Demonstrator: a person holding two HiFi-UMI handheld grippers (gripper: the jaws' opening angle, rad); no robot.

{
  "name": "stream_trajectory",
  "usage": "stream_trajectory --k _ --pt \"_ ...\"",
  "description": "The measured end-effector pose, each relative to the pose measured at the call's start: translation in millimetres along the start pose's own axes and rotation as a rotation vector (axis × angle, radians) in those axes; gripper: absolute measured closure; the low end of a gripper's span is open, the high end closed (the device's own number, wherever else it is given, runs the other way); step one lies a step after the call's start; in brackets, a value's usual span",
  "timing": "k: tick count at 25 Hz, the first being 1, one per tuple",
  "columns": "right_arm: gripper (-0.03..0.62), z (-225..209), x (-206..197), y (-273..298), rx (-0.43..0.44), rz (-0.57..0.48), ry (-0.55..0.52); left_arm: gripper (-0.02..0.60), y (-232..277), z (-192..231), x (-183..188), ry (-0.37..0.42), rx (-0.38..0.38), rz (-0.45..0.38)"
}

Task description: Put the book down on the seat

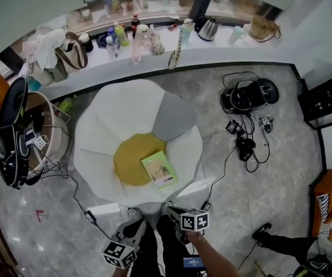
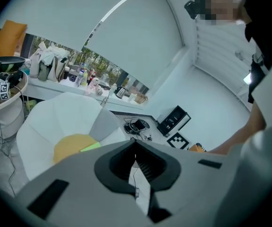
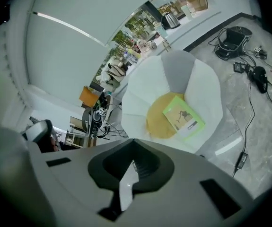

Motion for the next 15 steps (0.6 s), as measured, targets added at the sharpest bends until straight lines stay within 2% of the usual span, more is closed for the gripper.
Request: stream_trajectory --k 3,9,15 --pt "0.580 37.3 7.6 -34.1 0.047 -0.057 -0.003 0.569 -11.5 -15.2 18.7 0.020 -0.020 -0.018" --pt "0.580 110.0 29.9 -96.5 0.169 -0.176 -0.025 0.568 -33.7 -44.0 62.2 0.110 -0.073 -0.072" --pt "0.580 162.9 51.9 -138.5 0.253 -0.267 -0.103 0.569 -52.9 -71.2 104.2 0.214 -0.129 -0.121"
Point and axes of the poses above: the fingertips, and each gripper's own axes: y forward along the fingers, z to its left, x out of its top, the point moved 5 cm from there along -y, backward along the fingers, and after that the axes turned 11 degrees about -z, right-handed, at the moved point
